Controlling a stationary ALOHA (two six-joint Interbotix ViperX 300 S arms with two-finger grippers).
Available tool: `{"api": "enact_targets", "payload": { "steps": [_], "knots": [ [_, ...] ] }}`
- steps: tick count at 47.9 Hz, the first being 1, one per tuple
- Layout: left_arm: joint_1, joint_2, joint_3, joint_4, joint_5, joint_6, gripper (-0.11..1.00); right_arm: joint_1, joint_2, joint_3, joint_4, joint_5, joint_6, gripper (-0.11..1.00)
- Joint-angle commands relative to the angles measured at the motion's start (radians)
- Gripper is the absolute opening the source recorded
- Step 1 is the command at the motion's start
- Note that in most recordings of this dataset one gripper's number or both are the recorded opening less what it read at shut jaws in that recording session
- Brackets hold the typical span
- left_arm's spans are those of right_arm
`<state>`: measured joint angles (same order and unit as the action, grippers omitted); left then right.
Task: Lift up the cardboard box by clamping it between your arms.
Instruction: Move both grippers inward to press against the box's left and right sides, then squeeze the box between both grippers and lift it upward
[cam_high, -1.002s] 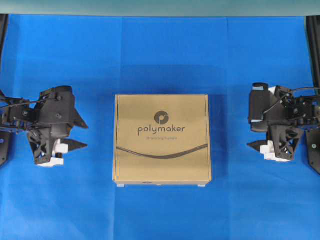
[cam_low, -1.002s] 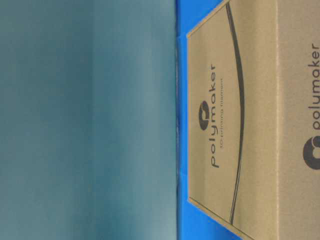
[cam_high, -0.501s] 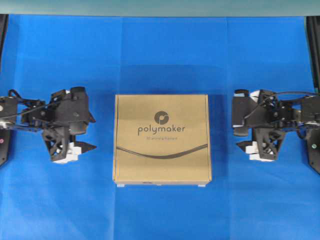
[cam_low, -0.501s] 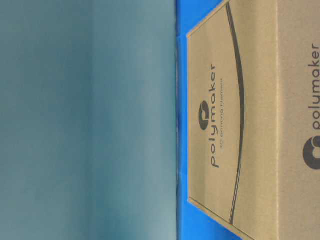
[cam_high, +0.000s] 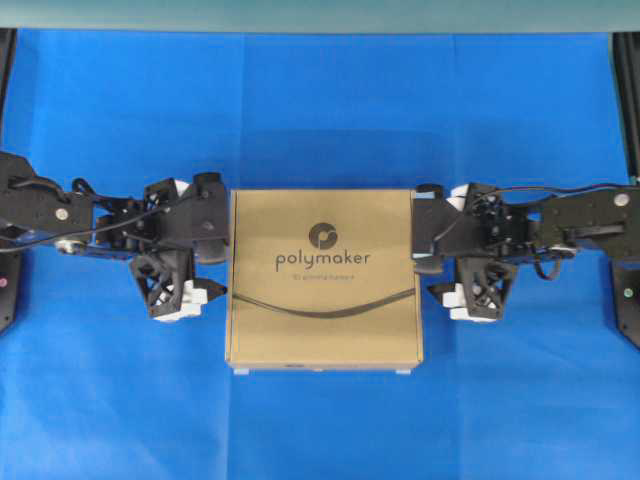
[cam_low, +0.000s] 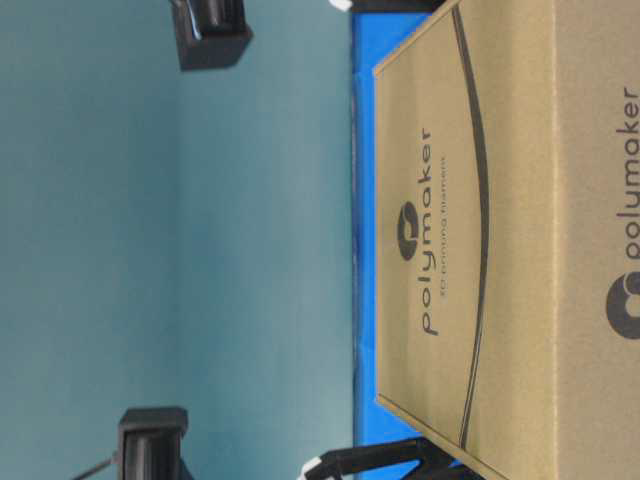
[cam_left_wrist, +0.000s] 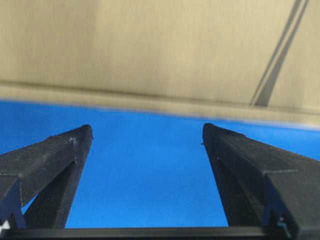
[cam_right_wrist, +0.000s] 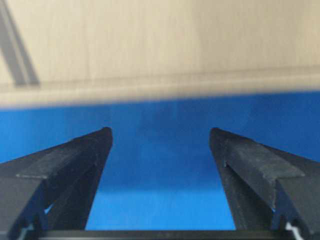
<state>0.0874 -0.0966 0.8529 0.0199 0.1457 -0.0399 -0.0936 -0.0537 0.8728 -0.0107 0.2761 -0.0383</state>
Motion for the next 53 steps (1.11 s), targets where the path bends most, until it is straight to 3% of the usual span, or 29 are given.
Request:
{"api": "enact_targets", "payload": {
  "steps": [1, 37, 53],
  "knots": [
    [-0.002, 0.012, -0.035, 0.002, 0.017, 0.002, 0.86, 0.002, 0.009, -0.041, -0.002, -0.008, -0.005, 0.98],
    [0.006, 0.021, -0.089, 0.002, 0.043, 0.003, 0.86, 0.008, 0.025, -0.112, 0.018, 0.058, 0.008, 0.98],
    [0.006, -0.075, -0.190, 0.002, 0.213, 0.003, 0.86, 0.006, -0.064, -0.213, 0.020, 0.259, 0.008, 0.98]
  ]
}}
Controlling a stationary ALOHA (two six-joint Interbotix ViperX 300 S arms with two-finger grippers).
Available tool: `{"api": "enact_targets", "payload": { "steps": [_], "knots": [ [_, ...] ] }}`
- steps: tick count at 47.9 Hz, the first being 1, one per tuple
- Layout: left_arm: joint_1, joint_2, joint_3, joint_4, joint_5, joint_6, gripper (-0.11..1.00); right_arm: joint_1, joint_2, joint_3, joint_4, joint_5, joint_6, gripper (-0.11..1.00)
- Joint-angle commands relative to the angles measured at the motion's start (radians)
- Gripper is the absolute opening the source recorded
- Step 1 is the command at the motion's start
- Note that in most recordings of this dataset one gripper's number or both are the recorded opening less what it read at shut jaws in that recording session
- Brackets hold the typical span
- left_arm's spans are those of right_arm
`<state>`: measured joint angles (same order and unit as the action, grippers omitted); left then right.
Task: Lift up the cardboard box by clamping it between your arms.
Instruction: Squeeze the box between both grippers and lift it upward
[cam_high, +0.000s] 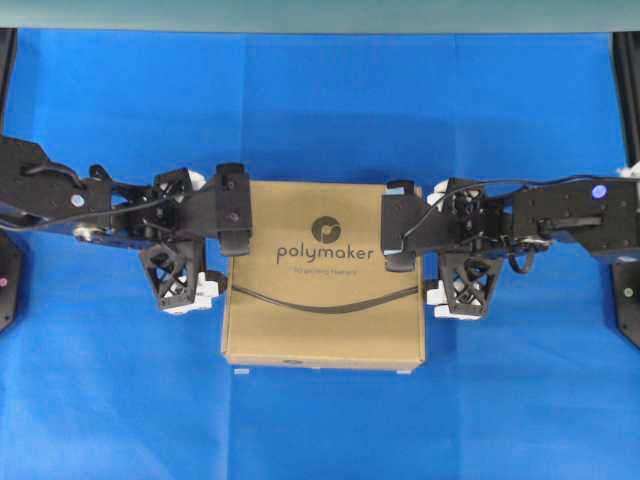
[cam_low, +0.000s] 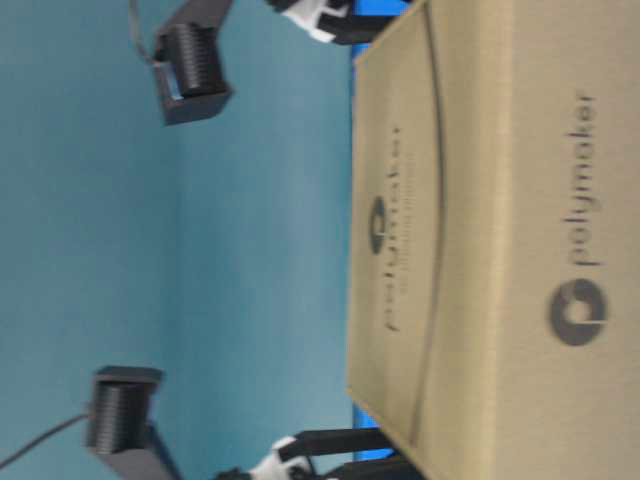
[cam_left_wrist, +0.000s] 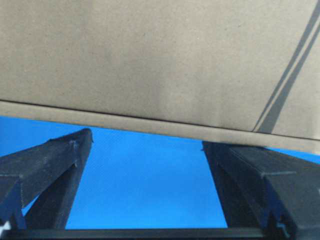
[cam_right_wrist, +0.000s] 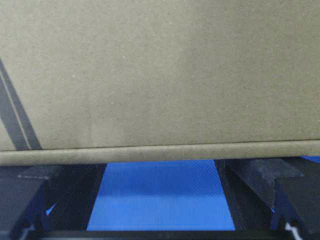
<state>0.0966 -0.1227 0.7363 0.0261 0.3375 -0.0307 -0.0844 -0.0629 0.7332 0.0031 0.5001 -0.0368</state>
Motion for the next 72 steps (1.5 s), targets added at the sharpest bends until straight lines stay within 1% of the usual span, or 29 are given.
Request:
{"api": "enact_targets", "payload": {
  "steps": [1, 10, 21, 34, 46, 55, 58, 72],
  "knots": [
    [-0.003, -0.055, -0.081, -0.005, 0.032, -0.006, 0.86, -0.003, -0.060, -0.081, 0.006, 0.051, 0.006, 0.98],
    [-0.003, -0.120, -0.164, -0.005, 0.147, -0.006, 0.86, -0.003, -0.120, -0.163, 0.025, 0.202, 0.006, 0.98],
    [-0.006, -0.163, -0.273, -0.005, 0.288, -0.006, 0.86, -0.005, -0.175, -0.284, 0.028, 0.376, 0.006, 0.98],
    [-0.005, -0.199, -0.423, -0.005, 0.451, -0.005, 0.86, -0.014, -0.198, -0.431, 0.028, 0.525, 0.006, 0.98],
    [-0.003, -0.209, -0.557, -0.005, 0.565, -0.005, 0.86, -0.025, -0.189, -0.600, 0.026, 0.704, 0.000, 0.98],
    [-0.002, -0.204, -0.655, -0.003, 0.614, -0.005, 0.86, -0.025, -0.184, -0.686, 0.023, 0.765, -0.006, 0.98],
    [0.000, -0.204, -0.663, -0.003, 0.618, -0.005, 0.86, -0.028, -0.184, -0.696, 0.021, 0.772, -0.008, 0.98],
    [0.003, -0.204, -0.670, -0.005, 0.618, -0.005, 0.86, -0.032, -0.186, -0.686, 0.021, 0.769, -0.008, 0.98]
  ]
}}
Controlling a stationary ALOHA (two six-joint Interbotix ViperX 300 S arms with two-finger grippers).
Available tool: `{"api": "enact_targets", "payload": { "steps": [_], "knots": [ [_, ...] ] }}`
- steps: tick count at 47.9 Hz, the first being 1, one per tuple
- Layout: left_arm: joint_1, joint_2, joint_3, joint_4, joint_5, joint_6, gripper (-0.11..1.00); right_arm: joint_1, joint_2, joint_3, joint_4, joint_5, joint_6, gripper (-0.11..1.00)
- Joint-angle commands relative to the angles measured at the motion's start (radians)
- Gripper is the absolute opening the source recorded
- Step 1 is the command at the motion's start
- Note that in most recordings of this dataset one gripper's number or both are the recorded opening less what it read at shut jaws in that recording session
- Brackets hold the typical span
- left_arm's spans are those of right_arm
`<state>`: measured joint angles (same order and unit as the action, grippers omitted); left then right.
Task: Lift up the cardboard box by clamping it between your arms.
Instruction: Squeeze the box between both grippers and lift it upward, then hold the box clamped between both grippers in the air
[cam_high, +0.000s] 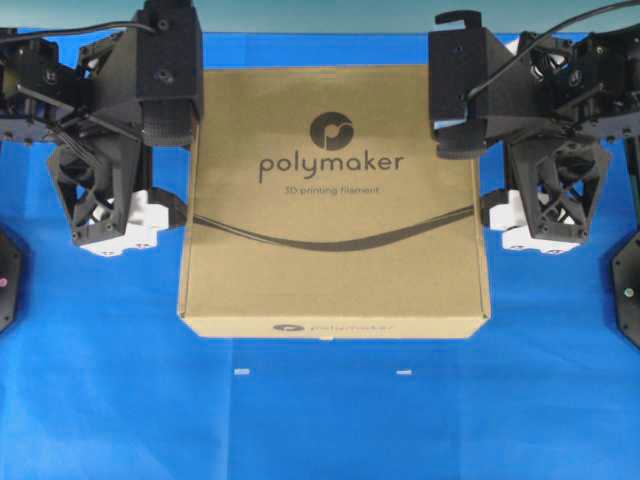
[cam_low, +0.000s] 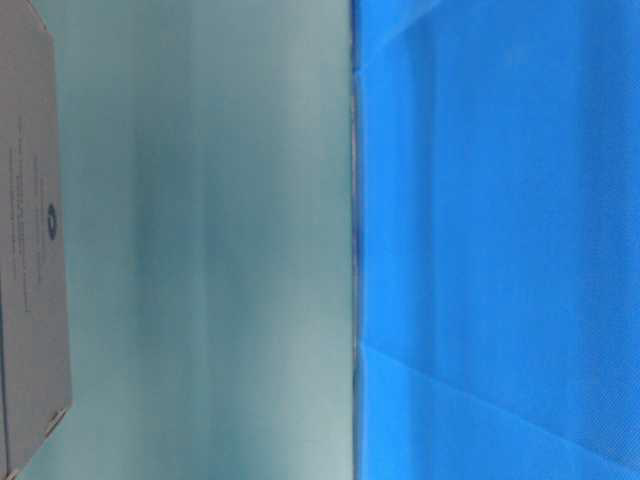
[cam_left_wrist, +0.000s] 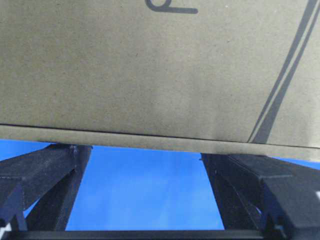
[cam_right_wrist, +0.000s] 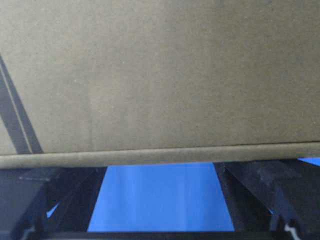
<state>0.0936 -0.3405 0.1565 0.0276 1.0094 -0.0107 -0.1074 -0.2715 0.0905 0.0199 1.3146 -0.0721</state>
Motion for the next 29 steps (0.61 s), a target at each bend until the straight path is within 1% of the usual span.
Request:
{"api": "enact_targets", "payload": {
  "steps": [1, 9, 15, 19, 29],
  "knots": [
    [0.005, 0.014, -0.092, -0.005, -0.054, -0.025, 0.86, -0.009, 0.023, -0.043, 0.005, -0.046, 0.028, 0.98],
    [0.005, 0.015, -0.097, -0.005, -0.058, -0.026, 0.86, -0.009, 0.023, -0.038, 0.005, -0.048, 0.029, 0.98],
    [0.003, 0.017, -0.078, -0.005, -0.064, -0.029, 0.86, -0.009, 0.026, -0.002, 0.005, -0.060, 0.028, 0.98],
    [0.003, 0.020, -0.040, -0.005, -0.092, -0.031, 0.86, -0.009, 0.023, 0.025, 0.005, -0.095, 0.026, 0.98],
    [0.003, 0.023, 0.091, -0.005, -0.225, -0.046, 0.86, -0.009, 0.014, 0.112, 0.005, -0.192, 0.026, 0.98]
  ]
}}
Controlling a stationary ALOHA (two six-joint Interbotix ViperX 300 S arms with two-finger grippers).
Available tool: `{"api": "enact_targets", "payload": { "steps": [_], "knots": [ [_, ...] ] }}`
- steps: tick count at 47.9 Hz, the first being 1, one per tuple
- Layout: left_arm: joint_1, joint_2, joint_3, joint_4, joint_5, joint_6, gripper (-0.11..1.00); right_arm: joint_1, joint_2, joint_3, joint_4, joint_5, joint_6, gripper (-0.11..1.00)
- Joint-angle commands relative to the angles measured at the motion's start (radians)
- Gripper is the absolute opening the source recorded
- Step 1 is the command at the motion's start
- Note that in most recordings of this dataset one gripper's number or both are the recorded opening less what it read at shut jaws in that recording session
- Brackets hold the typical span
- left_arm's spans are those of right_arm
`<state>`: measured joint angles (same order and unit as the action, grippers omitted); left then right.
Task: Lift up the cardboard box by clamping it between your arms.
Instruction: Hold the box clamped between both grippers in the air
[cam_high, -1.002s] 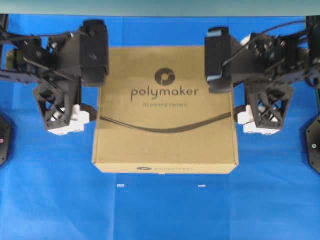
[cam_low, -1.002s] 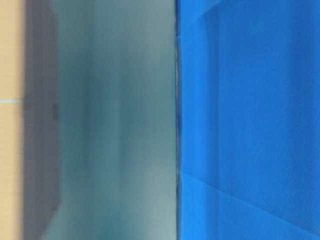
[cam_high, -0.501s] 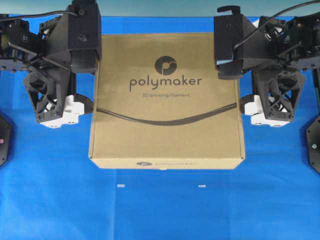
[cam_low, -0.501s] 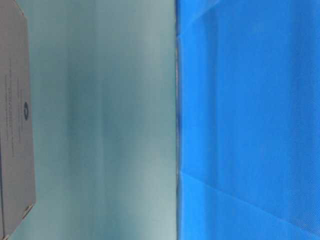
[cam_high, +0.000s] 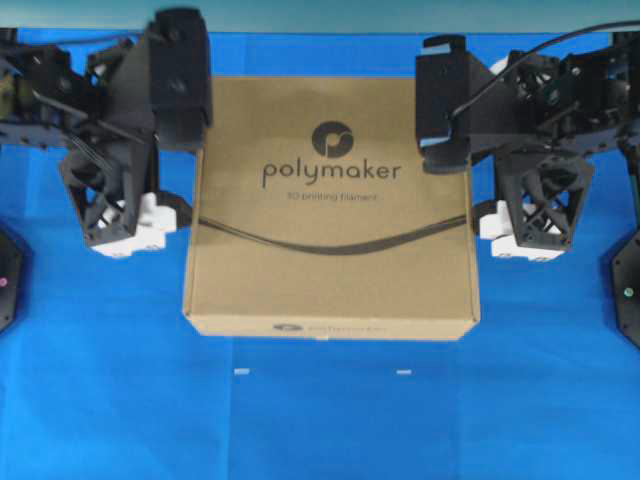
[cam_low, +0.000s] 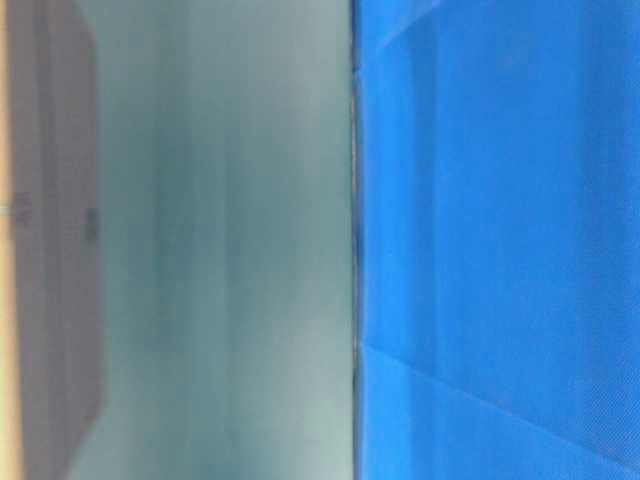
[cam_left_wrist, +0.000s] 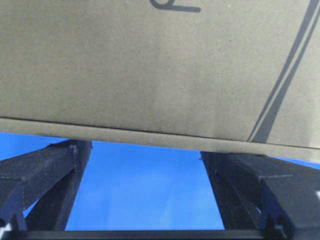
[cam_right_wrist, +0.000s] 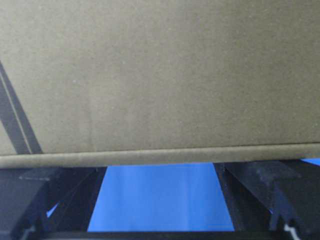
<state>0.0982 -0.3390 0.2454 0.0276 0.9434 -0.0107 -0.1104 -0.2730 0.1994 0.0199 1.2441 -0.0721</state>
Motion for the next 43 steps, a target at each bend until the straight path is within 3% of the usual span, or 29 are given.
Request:
{"api": "enact_targets", "payload": {
  "steps": [1, 18, 43],
  "knots": [
    [-0.002, 0.021, 0.014, -0.005, -0.170, -0.046, 0.86, -0.006, 0.015, 0.014, 0.005, -0.127, 0.025, 0.98],
    [-0.005, 0.100, 0.133, -0.005, -0.278, -0.046, 0.86, -0.006, 0.040, 0.225, 0.008, -0.336, 0.031, 0.98],
    [-0.006, 0.253, 0.265, -0.005, -0.391, -0.046, 0.86, 0.002, 0.140, 0.413, 0.008, -0.607, 0.037, 0.98]
  ]
}}
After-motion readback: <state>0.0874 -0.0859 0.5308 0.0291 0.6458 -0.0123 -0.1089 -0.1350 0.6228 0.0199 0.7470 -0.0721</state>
